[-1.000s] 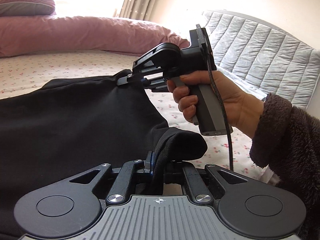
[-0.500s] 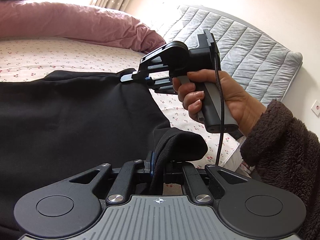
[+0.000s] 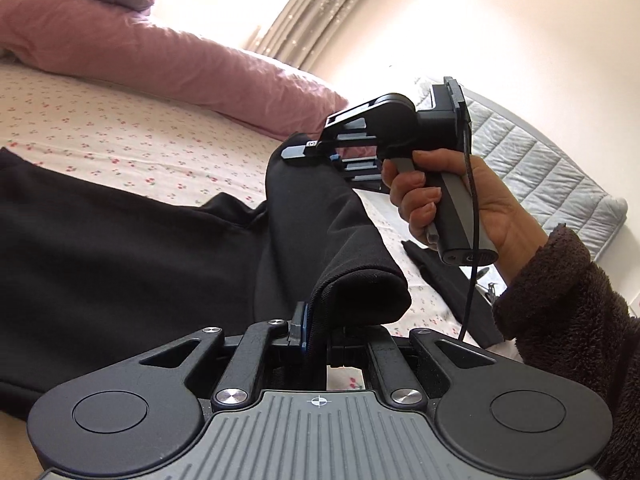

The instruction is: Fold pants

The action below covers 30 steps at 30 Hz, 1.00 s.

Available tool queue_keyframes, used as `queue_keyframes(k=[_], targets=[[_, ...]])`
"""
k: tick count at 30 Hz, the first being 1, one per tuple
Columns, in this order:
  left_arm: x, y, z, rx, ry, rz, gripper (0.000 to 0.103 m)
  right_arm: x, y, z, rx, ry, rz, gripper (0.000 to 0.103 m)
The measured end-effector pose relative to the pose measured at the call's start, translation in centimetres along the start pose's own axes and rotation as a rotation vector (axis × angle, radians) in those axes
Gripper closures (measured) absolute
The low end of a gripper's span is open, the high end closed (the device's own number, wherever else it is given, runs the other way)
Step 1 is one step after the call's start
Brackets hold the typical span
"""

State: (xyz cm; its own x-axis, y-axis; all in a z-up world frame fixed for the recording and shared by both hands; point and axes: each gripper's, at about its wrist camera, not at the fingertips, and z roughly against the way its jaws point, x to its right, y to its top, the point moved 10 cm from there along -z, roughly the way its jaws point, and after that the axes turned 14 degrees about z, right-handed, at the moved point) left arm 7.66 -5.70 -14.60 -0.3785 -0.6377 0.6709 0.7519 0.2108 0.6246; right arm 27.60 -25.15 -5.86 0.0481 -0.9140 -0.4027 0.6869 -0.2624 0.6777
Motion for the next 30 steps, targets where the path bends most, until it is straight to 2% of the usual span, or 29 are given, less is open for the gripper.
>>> queue_keyframes(k=[4, 13, 16, 20, 21, 22, 23, 24, 25, 27, 30], targets=[[-1.7, -0.9, -0.4, 0.014, 0.059, 0.045, 0.097, -4.3, 0.0, -2.9, -0.033, 0.031, 0.05, 0.097], [-10.2, -0.3, 4.2, -0.011, 0.219, 0.193, 0.097, -11.7, -2.7, -10.5, -0.155, 0.072, 0.125, 0.095], [-11.8, -0.3, 5.4, -0.024, 0.254, 0.216, 0.096, -13.6, -3.6, -12.2, -0.179, 0.087, 0.152, 0.086], [-12.3, -0.2, 6.6, -0.065, 0.27, 0.163, 0.085, -14.8, -4.4, -12.8, -0.196, 0.077, 0.193, 0.061], [-12.1, -0.1, 6.9, -0.074, 0.276, 0.143, 0.076, -15.1, -4.5, -12.6, -0.191, 0.088, 0.201, 0.059], [-12.0, 0.2, 7.2, -0.082, 0.281, 0.119, 0.061, -15.1, -4.5, -12.3, -0.188, 0.097, 0.209, 0.058], [-11.9, 0.6, 7.5, -0.081, 0.284, 0.1, 0.053, -15.1, -4.6, -11.9, -0.183, 0.104, 0.218, 0.056], [-12.0, 1.1, 7.8, -0.071, 0.281, 0.084, 0.039, -14.9, -4.5, -11.4, -0.174, 0.103, 0.225, 0.053], [-12.1, 1.6, 8.2, -0.061, 0.275, 0.065, 0.035, -14.8, -4.6, -11.0, -0.165, 0.098, 0.232, 0.05], [-12.1, 2.7, 8.7, -0.04, 0.27, 0.043, 0.034, -13.9, -5.0, -9.4, -0.147, 0.082, 0.254, 0.04], [-11.9, 4.8, 8.4, -0.036, 0.258, 0.005, 0.031, -12.2, -6.2, -7.3, -0.12, 0.048, 0.302, 0.037]])
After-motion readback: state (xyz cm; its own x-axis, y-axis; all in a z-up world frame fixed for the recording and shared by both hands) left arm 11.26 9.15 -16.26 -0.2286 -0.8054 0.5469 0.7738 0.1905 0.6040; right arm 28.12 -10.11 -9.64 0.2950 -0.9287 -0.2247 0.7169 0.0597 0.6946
